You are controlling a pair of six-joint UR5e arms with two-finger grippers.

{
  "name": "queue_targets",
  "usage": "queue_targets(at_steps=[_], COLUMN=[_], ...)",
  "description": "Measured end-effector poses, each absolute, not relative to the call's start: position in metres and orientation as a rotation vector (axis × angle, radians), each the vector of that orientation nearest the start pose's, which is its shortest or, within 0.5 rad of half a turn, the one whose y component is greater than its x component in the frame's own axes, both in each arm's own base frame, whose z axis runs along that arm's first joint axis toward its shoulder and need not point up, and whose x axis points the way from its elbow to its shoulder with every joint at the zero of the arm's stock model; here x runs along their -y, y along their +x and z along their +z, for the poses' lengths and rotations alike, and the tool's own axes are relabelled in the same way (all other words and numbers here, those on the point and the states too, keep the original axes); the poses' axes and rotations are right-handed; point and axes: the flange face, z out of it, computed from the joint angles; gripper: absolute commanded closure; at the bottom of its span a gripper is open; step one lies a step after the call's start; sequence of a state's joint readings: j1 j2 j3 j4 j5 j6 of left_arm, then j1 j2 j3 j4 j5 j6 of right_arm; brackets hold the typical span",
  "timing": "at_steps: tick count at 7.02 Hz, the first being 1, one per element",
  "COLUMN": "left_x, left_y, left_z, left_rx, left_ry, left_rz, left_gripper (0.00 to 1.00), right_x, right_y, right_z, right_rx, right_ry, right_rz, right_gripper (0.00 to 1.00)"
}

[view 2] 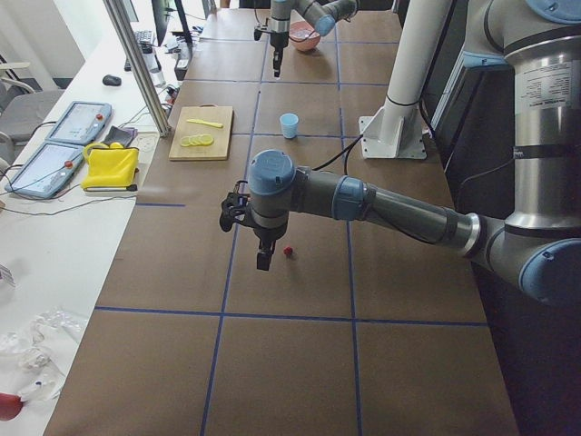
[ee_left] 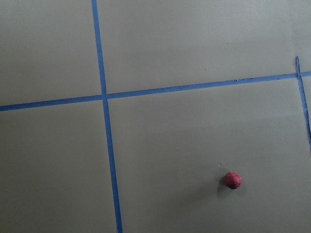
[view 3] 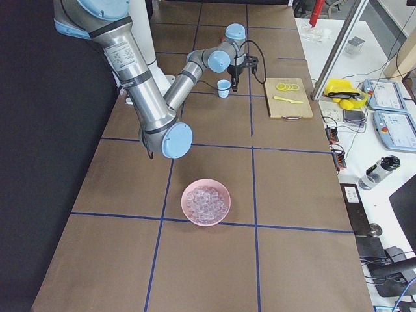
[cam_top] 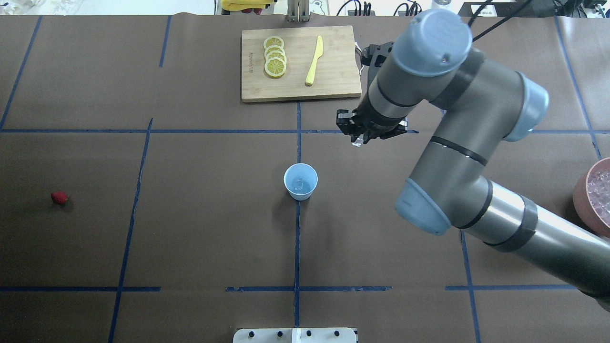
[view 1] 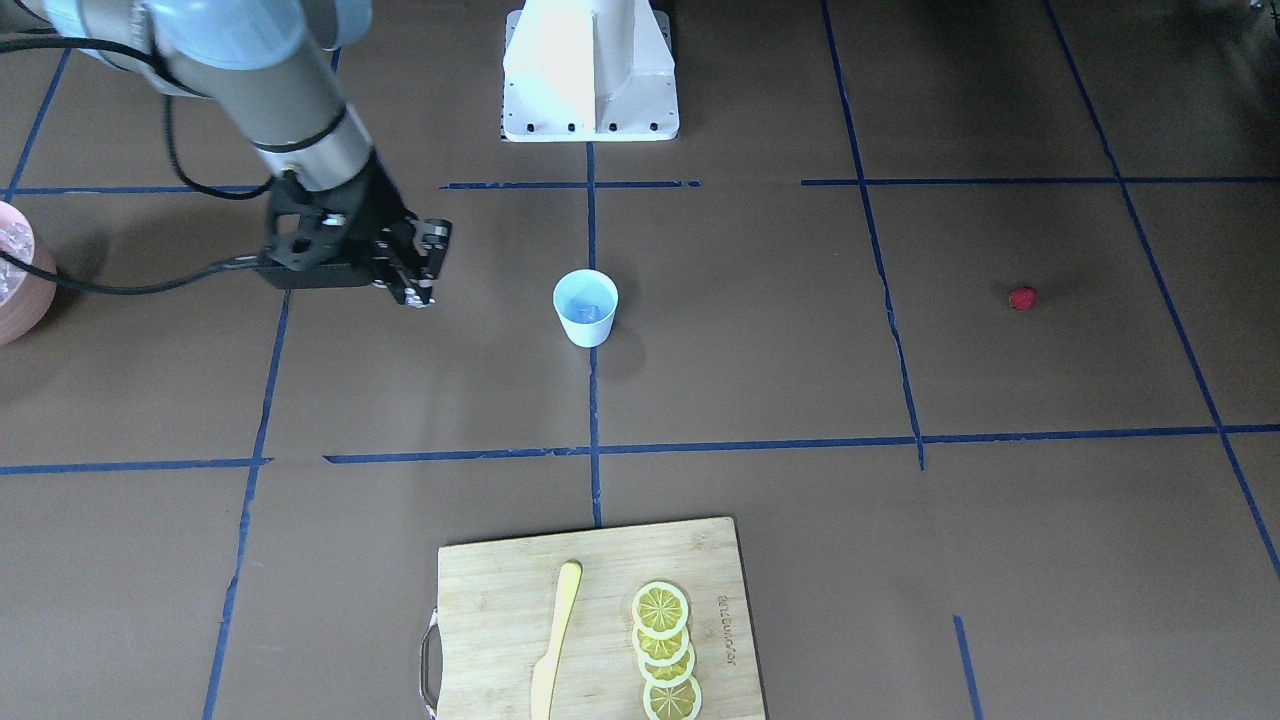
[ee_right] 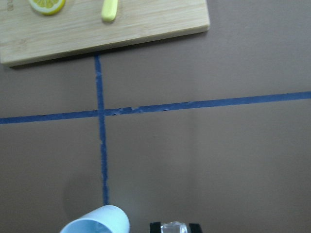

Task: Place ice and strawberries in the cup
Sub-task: 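Lower the ice cube into the light-blue cup and open the right gripper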

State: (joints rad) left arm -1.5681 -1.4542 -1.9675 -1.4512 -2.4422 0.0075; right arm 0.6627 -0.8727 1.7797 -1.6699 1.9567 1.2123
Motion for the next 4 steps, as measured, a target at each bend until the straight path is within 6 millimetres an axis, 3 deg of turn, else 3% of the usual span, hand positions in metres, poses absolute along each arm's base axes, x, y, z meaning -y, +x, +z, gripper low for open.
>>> queue_targets(at_steps=[2,4], left_x=[0.436,0.436], left_y=[-0.056,-0.056], left_z=[0.524,0.525], left_rx=[-0.869,-0.869], left_ry=[0.15,0.15], left_rz=[0.079,0.079], left_gripper=[0.0,0.0], right_x=[0.452,0.426], right_y=[-0.512,-0.545], right_z=[0.141,0.141], right_rx=[0.864,0.837], right_ry=[0.078,0.094], right_rz=[0.131,0.128], right_gripper=[1.0,1.0])
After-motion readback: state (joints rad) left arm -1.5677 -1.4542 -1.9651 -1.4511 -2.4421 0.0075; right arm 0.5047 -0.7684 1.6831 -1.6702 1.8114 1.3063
